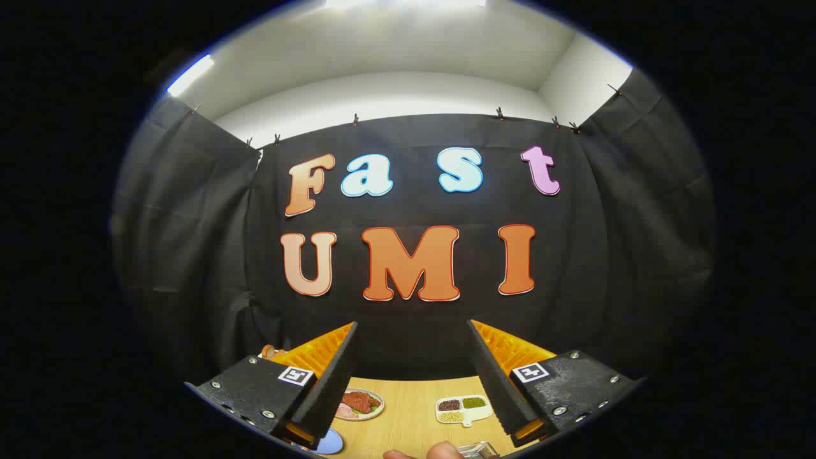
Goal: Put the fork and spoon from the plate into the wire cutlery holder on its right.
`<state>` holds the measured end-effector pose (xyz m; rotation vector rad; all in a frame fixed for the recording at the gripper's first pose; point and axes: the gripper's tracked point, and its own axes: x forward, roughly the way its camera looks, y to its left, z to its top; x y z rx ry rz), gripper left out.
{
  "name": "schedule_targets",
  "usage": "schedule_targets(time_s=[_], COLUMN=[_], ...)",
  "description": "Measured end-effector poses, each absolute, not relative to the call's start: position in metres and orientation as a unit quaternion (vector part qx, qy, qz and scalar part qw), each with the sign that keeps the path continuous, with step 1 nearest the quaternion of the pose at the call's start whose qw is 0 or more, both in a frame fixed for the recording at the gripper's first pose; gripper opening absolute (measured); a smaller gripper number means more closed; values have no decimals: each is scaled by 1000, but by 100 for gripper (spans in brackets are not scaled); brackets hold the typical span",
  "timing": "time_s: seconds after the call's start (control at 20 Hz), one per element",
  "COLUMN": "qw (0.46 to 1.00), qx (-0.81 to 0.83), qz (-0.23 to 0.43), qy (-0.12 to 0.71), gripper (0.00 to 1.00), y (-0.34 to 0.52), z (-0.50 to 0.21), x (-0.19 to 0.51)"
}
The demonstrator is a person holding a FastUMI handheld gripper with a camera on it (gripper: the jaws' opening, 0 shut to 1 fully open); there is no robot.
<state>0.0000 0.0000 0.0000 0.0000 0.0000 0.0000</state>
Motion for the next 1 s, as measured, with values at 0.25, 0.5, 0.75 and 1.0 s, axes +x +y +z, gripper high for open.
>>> schedule_targets(time_s=[0.25, 0.5, 0.75, 1.0], qw=[1000, 999, 999, 1000], qx=[-9, -22, -18, -10], qz=[14, -14, -17, -6], qy=[-16, -29, -25, -11], gripper=[98, 97, 97, 97], y=[8, -4, -1, 9], z=[8, 12, 12, 2], x=[-1, 8, 13, 17])
